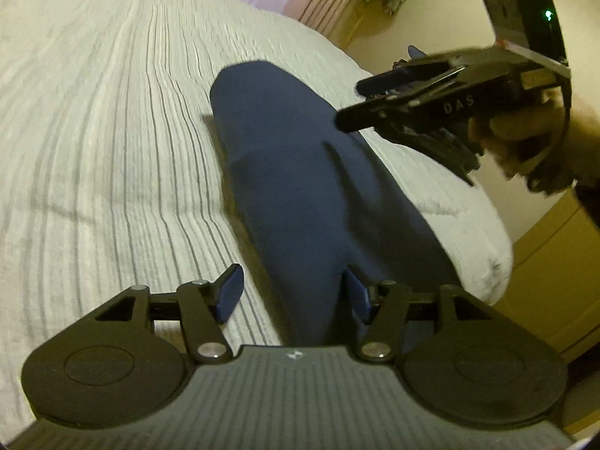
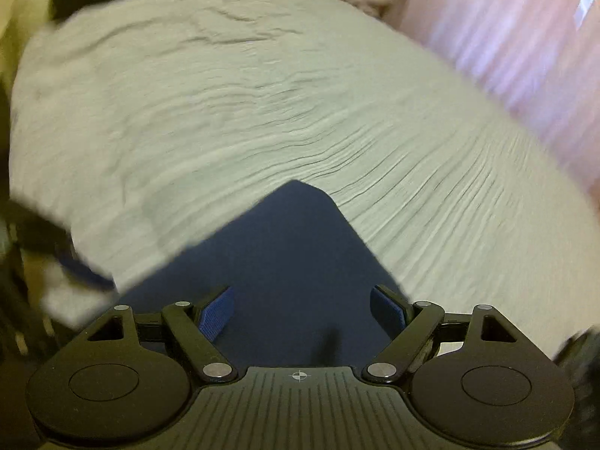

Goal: Fold clothes

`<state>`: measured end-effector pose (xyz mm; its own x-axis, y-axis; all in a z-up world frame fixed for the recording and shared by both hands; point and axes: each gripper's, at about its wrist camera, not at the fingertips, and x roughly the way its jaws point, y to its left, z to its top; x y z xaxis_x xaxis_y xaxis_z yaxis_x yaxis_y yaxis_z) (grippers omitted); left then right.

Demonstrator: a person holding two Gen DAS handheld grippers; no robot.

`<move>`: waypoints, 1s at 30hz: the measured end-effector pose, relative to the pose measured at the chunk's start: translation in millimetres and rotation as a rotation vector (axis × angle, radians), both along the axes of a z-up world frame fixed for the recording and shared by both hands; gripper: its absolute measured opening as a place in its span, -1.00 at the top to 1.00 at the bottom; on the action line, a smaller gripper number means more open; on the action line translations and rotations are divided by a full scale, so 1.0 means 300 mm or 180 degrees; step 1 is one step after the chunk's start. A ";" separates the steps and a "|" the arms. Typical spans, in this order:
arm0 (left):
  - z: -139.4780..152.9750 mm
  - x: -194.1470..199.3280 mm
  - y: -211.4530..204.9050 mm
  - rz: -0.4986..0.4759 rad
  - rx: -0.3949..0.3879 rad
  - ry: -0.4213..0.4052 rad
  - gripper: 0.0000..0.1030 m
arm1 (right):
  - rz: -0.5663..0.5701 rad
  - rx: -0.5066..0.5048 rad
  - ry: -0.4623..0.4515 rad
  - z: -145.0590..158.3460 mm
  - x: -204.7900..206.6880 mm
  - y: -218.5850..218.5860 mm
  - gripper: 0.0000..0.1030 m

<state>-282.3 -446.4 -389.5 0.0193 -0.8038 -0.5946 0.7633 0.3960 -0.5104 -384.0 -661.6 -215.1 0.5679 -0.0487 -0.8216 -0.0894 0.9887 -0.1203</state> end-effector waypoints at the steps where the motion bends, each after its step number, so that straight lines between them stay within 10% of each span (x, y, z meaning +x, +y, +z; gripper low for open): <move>1: -0.010 0.012 -0.004 -0.0013 -0.0007 0.0092 -0.08 | -0.0036 0.0090 0.0010 -0.008 0.019 -0.010 -0.61; 5: -0.047 0.043 -0.022 -0.0059 -0.0033 0.0402 -0.07 | -0.0384 0.0592 -0.0026 -0.047 0.001 -0.078 -0.61; 9: -0.061 0.028 -0.056 -0.0162 -0.0054 0.0512 0.37 | -0.0631 0.0655 -0.0060 0.008 0.022 -0.111 -0.61; 11: -0.054 0.010 -0.066 -0.0157 -0.0055 0.0382 0.50 | -0.0690 0.0570 -0.0080 0.041 0.052 -0.092 -0.67; 12: -0.052 0.004 -0.064 -0.0116 -0.0071 0.0362 0.55 | -0.0712 0.0535 -0.0039 0.037 0.077 -0.075 -1.00; 21: 0.005 -0.161 -0.054 0.0303 -0.0109 -0.0347 0.63 | -0.0883 0.0243 0.0530 -0.077 0.338 0.107 -1.00; 30: 0.031 -0.257 -0.046 0.0385 -0.0154 -0.0821 0.64 | -0.0937 -0.0767 0.1055 -0.255 0.456 0.152 -0.99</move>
